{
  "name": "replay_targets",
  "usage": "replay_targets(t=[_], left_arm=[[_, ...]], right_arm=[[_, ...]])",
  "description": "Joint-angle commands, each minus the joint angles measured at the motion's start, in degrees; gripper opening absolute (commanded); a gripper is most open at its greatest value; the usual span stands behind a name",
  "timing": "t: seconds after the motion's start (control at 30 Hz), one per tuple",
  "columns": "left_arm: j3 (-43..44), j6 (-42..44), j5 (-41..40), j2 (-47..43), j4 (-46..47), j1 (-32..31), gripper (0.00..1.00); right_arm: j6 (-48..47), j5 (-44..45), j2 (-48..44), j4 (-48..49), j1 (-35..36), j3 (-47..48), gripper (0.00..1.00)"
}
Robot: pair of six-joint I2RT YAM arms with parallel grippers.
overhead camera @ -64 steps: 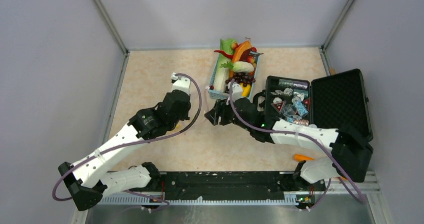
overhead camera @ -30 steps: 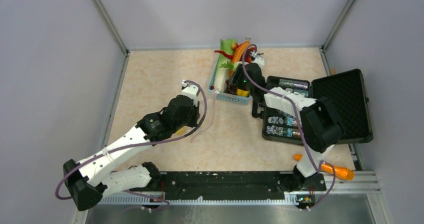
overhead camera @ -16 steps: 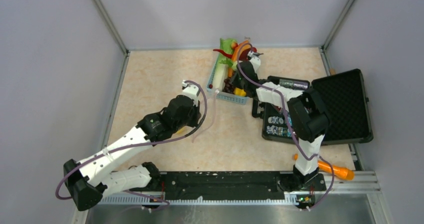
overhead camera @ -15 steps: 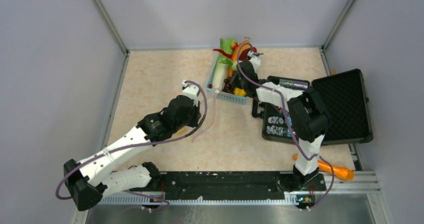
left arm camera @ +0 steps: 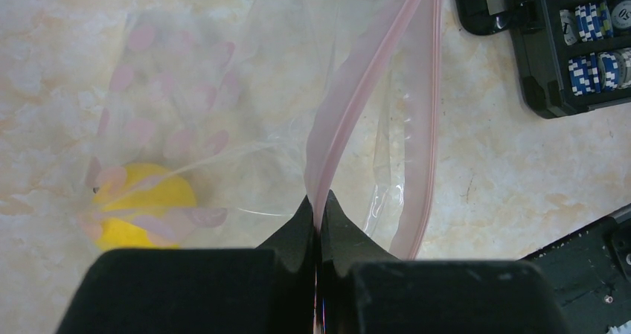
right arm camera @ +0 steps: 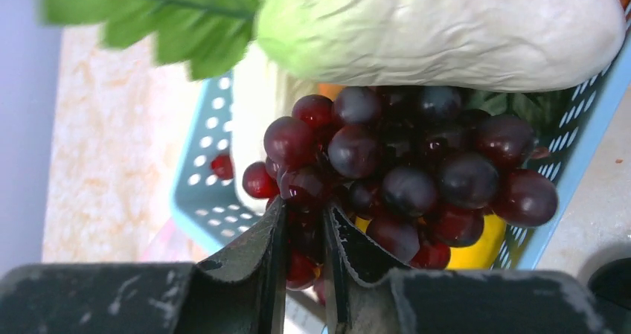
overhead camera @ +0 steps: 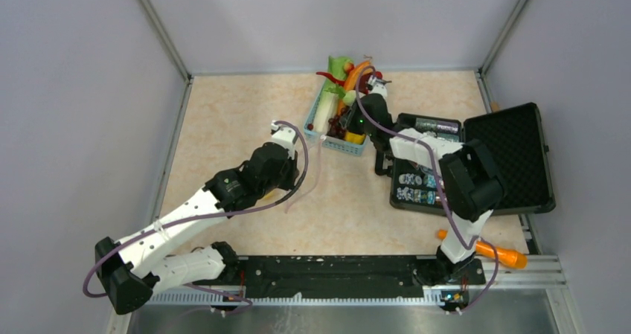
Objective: Place the food in the zip-top bag and seal the zipper
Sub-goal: Pick up the fake fruit from the bin, then place the fake fruit in the zipper food storage bag.
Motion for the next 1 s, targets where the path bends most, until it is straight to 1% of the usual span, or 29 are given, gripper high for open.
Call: replay_targets(t=[0.0,0.23,0.43,0.63,0.73,0.87,0.97], left_arm=[[-0.5,-0.5,-0.5,-1.2,2.0,0.3,0.00],[-0.3,-0.5,-0.8,-1.2,2.0,0.3,0.00],[-0.3,-0.9,-1.0,-1.5,2.0,0.2,0.00],[0.2,-1.1,-0.5,-1.3,1.8,0.3,0.00],[0.2,-1.2,-0.3,-1.5,1.8,0.3,0.00],[0.2,-1.3,-0.4,-1.6,1.7,0.3,0.00],[0.2,-1.5,-0.6,-1.7,1.5,0.2,0.00]], right_arm=[[-2.5,-6.1,-8.9,5.5,0.2,-2.0,0.00],[-3.1,-6.0,-16.9,8.0,0.2,-7.8,0.00],[-2.9,-5.1,-21.3,10.1,0.2,-11.4,0.00],[-4.0,-6.5,-23.1,10.4,0.2,-11.8,0.00],[-5.4,-10.2,-23.2,9.2,0.2,-10.6,0.00],[-6.2,-9.8,-23.2,7.0,0.2,-9.4,0.00],[-7.1,-13.1,-24.4,6.8,0.2,-8.6,0.00]])
